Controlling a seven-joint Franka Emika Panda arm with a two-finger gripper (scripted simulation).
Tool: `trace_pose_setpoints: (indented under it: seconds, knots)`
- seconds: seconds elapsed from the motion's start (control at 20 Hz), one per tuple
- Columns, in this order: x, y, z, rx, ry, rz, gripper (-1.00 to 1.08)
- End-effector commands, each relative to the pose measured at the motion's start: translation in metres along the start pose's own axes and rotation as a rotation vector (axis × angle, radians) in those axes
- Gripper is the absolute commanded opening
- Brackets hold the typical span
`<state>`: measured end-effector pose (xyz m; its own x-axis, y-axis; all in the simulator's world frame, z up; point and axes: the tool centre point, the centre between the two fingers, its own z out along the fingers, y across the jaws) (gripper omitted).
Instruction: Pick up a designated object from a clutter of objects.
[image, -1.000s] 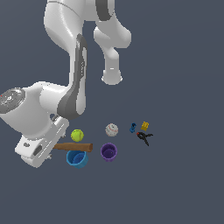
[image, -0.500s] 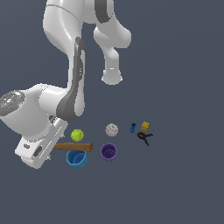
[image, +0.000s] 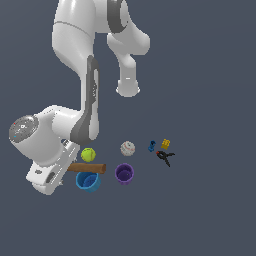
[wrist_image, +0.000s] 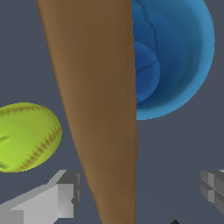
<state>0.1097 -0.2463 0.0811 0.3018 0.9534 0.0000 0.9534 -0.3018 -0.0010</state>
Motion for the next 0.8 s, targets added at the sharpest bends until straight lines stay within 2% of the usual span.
trace_pose_setpoints:
  seconds: [0.0,0.3,0.35,0.75]
  knots:
    - [-0.0001,0.0,0.0091,-0.001,0.0,-0.001,1.0]
    - [0.0001,0.0016,0.011,-0.001,0.0,-0.001,1.0]
    - [0.0001,0.0016,0.011,-0.001,0.0,-0.001,-1.0]
    - [0.0001,0.0016,0.011,-0.001,0.0,-0.001,-1.0]
